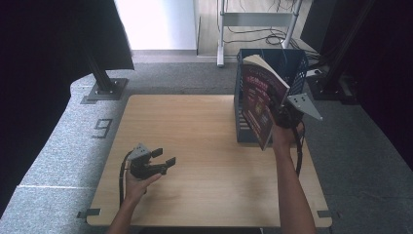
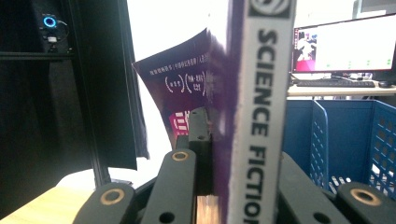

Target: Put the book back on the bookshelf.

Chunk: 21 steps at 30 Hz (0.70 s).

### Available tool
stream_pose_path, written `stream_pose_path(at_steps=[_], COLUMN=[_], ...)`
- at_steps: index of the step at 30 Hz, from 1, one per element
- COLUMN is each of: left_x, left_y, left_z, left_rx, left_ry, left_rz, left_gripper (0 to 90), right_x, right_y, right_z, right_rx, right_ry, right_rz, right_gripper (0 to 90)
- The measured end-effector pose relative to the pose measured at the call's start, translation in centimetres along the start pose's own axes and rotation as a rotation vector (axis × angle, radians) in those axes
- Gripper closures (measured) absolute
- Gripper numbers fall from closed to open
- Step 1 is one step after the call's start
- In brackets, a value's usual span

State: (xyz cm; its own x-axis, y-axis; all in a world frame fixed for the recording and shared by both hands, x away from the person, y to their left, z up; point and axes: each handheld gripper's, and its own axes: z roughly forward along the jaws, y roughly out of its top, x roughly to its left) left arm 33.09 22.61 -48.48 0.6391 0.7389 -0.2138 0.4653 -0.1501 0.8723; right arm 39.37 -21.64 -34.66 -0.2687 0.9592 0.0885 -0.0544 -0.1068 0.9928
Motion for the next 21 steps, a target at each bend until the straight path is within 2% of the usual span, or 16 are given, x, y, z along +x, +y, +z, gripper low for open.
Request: stream_pose_path(at_steps=[6,21], left_x=[0.2,0.0], left_y=[-0.1,-0.5], left_z=[-0.1,0.4], left_rx=[-0.003,0.02], left_ry=[0.001,-0.002], left_rz=[-0.008,-0.003], left_gripper=[24.7,24.7], right_x=[0.1,-0.6], right_y=[-0.2,-0.6], right_z=[1.1,3.2], right_rx=[0.003,0.007], right_ry=[-0.017,-0.059], right_rz=[-0.016,0.018], right_gripper=[81.6,81.5])
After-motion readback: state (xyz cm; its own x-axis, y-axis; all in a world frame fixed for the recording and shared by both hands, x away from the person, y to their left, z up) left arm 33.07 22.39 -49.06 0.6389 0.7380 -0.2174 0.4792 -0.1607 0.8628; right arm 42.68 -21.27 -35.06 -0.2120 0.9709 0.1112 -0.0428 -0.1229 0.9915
